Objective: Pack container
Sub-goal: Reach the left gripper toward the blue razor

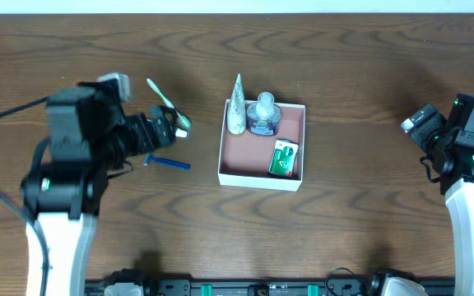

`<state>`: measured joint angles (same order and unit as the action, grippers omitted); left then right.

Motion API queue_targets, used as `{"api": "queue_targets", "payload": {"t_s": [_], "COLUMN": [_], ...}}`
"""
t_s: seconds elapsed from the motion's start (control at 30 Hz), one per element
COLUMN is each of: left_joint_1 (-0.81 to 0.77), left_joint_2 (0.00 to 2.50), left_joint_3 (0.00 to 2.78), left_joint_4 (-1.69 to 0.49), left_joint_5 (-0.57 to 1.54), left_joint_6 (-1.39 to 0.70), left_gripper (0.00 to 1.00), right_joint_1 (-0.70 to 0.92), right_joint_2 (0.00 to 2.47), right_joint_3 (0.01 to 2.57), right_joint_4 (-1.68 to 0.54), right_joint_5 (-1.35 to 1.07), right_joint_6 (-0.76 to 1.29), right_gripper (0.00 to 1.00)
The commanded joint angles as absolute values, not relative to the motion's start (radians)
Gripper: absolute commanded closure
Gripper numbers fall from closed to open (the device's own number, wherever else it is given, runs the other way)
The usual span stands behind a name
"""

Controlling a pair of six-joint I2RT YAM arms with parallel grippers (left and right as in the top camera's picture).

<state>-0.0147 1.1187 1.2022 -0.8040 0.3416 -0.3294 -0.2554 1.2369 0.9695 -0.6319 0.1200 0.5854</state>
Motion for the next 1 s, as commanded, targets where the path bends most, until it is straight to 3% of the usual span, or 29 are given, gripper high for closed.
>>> {"api": "queue_targets", "payload": {"t_s": [0.0,0.2,0.43,0.97], "left_joint_1": [-0.012,-0.012,-0.012,-0.054], "left_joint_2": [1.213,1.38,1.526,1.665], "left_joint_3": [1.235,1.235,1.231,1.201], "left_joint_4": [-0.825,-0.799,-0.829,-0.884], "left_joint_5": [0.17,0.199,0.245,0.212], "left_joint_6": [-0.579,-0.744,-0.683,-0.852], "left_gripper": [0.02,0.02,0.02,0.02], "right_joint_1": [-0.262,-0.262,-0.262,-0.262], "right_joint_2": [1.235,1.235,1.235,1.235], "right_joint_3": [0.98,0.98,0.98,0.98], "right_joint_4": [-0.633,-0.633,-0.633,-0.633], "right_joint_5": [0.12,0.12,0.12,0.12], "right_joint_6": [0.598,0.598,0.598,0.598], "right_gripper": [0.01,0.01,0.01,0.01]}}
